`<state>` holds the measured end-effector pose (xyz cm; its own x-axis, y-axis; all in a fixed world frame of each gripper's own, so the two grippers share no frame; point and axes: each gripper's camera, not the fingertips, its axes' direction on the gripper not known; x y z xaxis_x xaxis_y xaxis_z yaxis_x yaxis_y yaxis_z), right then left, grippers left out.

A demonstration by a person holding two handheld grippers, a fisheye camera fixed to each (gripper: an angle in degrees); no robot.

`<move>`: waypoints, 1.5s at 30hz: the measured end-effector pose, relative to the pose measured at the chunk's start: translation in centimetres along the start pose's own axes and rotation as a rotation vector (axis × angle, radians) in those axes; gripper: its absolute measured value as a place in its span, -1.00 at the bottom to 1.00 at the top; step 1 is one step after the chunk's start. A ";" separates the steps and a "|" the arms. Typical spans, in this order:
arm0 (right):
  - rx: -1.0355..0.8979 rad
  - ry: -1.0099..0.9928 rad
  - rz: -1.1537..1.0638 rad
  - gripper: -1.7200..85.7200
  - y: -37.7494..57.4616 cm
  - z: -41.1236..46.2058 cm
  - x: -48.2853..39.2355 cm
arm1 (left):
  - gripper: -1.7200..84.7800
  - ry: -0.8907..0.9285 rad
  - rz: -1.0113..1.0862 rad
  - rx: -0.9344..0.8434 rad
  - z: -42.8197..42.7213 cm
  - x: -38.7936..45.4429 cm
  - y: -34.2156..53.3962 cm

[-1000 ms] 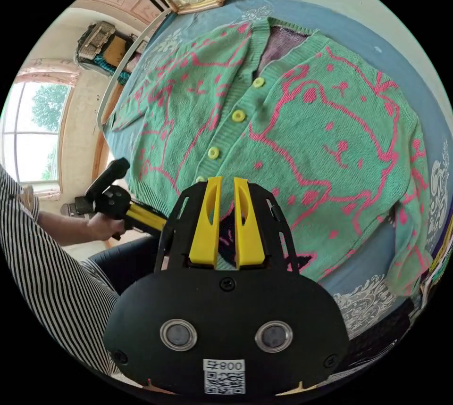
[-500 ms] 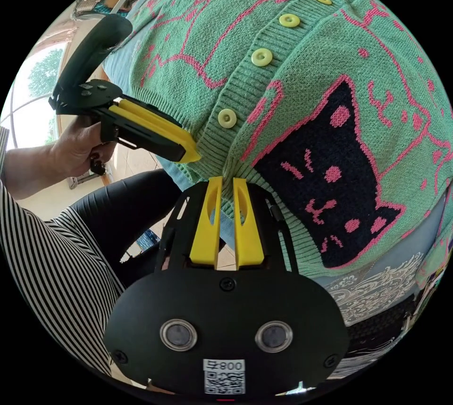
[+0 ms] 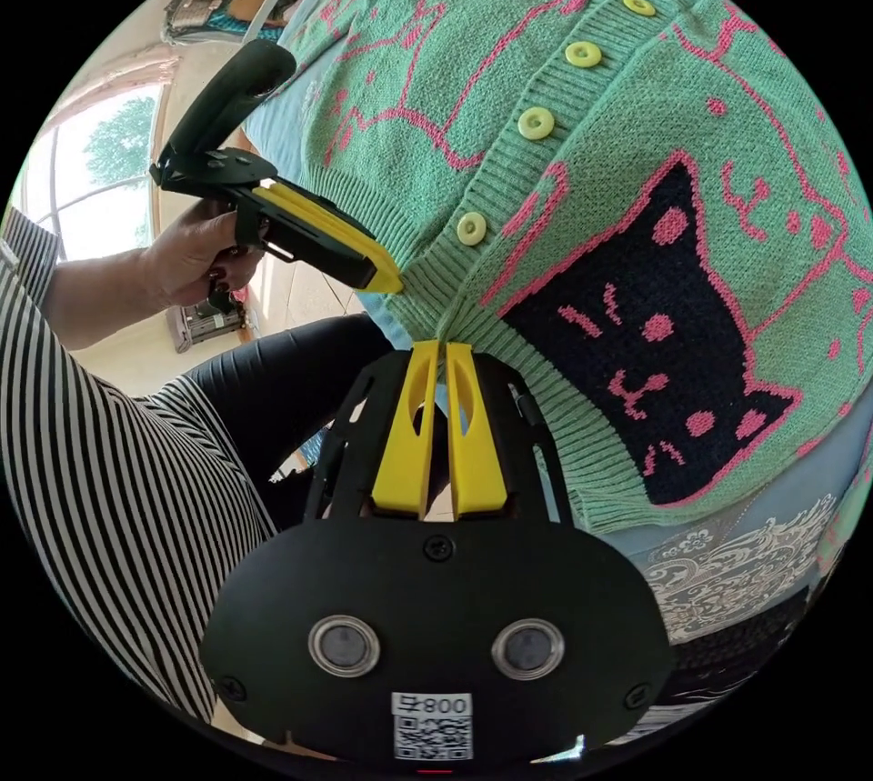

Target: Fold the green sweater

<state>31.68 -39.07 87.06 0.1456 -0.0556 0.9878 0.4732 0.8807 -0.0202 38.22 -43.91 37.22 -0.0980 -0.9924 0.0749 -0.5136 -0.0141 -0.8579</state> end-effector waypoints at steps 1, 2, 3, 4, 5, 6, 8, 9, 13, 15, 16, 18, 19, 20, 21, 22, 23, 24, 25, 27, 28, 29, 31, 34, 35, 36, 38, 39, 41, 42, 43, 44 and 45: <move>0.010 -0.009 0.006 -0.93 0.2 -0.5 0.0 | -0.95 0.014 -0.008 -0.005 0.2 0.1 -0.3; 0.022 -0.039 0.011 -0.93 0.7 -1.3 -0.2 | -0.95 -0.003 0.000 0.001 0.2 0.5 -0.3; 0.025 -0.051 0.011 -0.93 1.1 -1.9 -0.7 | -0.95 -0.011 0.012 0.007 0.0 0.9 -0.2; 0.026 -0.052 0.008 -0.93 1.3 -2.2 -1.0 | -0.95 -0.031 0.035 0.020 -0.4 1.6 0.0; 0.033 -0.053 0.000 -0.93 1.7 -2.8 -1.8 | -0.95 -0.061 0.043 0.022 -0.7 2.1 0.2; 0.036 -0.057 -0.011 -0.93 1.7 -3.0 -2.7 | -0.95 -0.073 0.043 0.020 -0.8 2.2 0.3; 0.036 -0.050 -0.025 -0.93 1.6 -2.7 -3.9 | -0.95 -0.113 0.022 0.037 -0.9 2.2 0.5; 0.031 -0.041 -0.025 -0.93 1.3 -1.9 -4.4 | -0.95 -0.119 0.017 0.031 -0.8 2.2 0.4; 0.012 -0.063 0.022 -0.93 1.1 0.0 -5.1 | -0.96 -0.210 0.001 0.017 0.3 2.6 -0.2; 0.039 -0.160 0.066 -0.92 2.3 -0.7 -5.2 | -0.96 -0.220 0.036 0.065 -0.1 3.9 -0.2; 0.052 -0.176 0.076 -0.92 2.7 -0.9 -5.3 | -0.96 -0.231 0.060 0.087 -0.2 4.8 -0.5; 0.090 -0.225 0.123 -0.92 4.4 -1.6 -6.2 | -0.96 -0.246 0.112 0.111 -0.3 6.4 -1.5; 0.099 -0.241 0.137 -0.92 4.9 -1.8 -6.4 | -0.96 -0.249 0.148 0.113 -0.1 7.2 -2.4; 0.117 -0.268 0.159 -0.92 5.9 -2.3 -7.0 | -0.96 -0.263 0.170 0.099 0.4 7.9 -3.6; 0.142 -0.279 0.186 -0.92 7.1 -3.2 -7.6 | -0.96 -0.273 0.175 0.086 0.7 8.1 -4.2; 0.156 -0.287 0.200 -0.93 7.8 -3.7 -7.9 | -0.96 -0.300 0.173 0.041 1.5 8.2 -5.4; 0.191 -0.305 0.229 -0.93 9.3 -5.0 -8.4 | -0.96 -0.330 0.176 -0.019 2.5 8.1 -6.3; 0.244 -0.302 0.268 -0.94 10.9 -6.6 -8.7 | -0.96 -0.321 0.192 -0.020 2.7 8.2 -6.6; 0.275 -0.294 0.286 -0.94 11.7 -7.5 -8.8 | -0.96 -0.298 0.179 -0.005 2.7 8.3 -6.8; 0.399 -0.226 0.352 -0.95 14.4 -11.7 -8.4 | -0.96 -0.299 0.160 0.006 2.5 8.9 -6.9; 0.442 -0.198 0.362 -0.95 15.0 -12.9 -8.3 | -0.96 -0.330 0.175 0.018 2.3 9.7 -7.0; 0.518 -0.131 0.371 -0.95 15.8 -15.2 -8.1 | -0.96 -0.348 0.201 0.020 2.0 10.7 -7.4; 0.620 -0.024 0.372 -0.96 16.1 -18.6 -7.8 | -0.96 -0.354 0.239 0.053 1.2 12.2 -8.4; 0.713 0.135 0.391 -0.96 15.0 -23.3 -7.6 | -0.96 -0.426 0.294 0.159 -1.0 14.3 -11.4; 0.738 0.186 0.407 -0.96 14.8 -24.9 -7.7 | -0.96 -0.480 0.302 0.204 -1.9 14.9 -13.0; 0.741 0.240 0.436 -0.96 14.5 -25.8 -7.8 | -0.96 -0.506 0.303 0.224 -2.3 15.1 -13.8; 0.649 0.264 0.469 -0.96 13.2 -25.3 -7.4 | -0.96 -0.606 0.275 0.252 -3.1 14.9 -17.3; 0.616 0.202 0.447 -0.96 12.9 -24.7 -7.7 | -0.96 -0.612 0.270 0.227 -2.9 14.7 -18.1; 0.635 0.226 0.438 -0.96 13.9 -24.9 -10.3 | -0.96 -0.529 0.261 0.213 -3.2 14.7 -19.4; 0.637 0.244 0.432 -0.96 14.9 -25.2 -12.5 | -0.96 -0.530 0.251 0.220 -3.3 14.9 -19.4; 0.652 0.240 0.426 -0.96 15.7 -25.4 -13.6 | -0.96 -0.554 0.251 0.247 -3.5 15.7 -19.2; 0.691 0.231 0.412 -0.96 17.4 -25.8 -16.0 | -0.96 -0.562 0.262 0.262 -3.5 16.7 -19.2; 0.713 0.221 0.429 -0.95 19.3 -25.7 -17.8 | -0.95 -0.557 0.270 0.270 -3.6 17.2 -19.2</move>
<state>60.57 -33.19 65.07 0.3876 0.3250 0.8626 -0.3092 0.9274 -0.2105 43.38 -60.25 56.81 0.2983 -0.8792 -0.3714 -0.2950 0.2852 -0.9120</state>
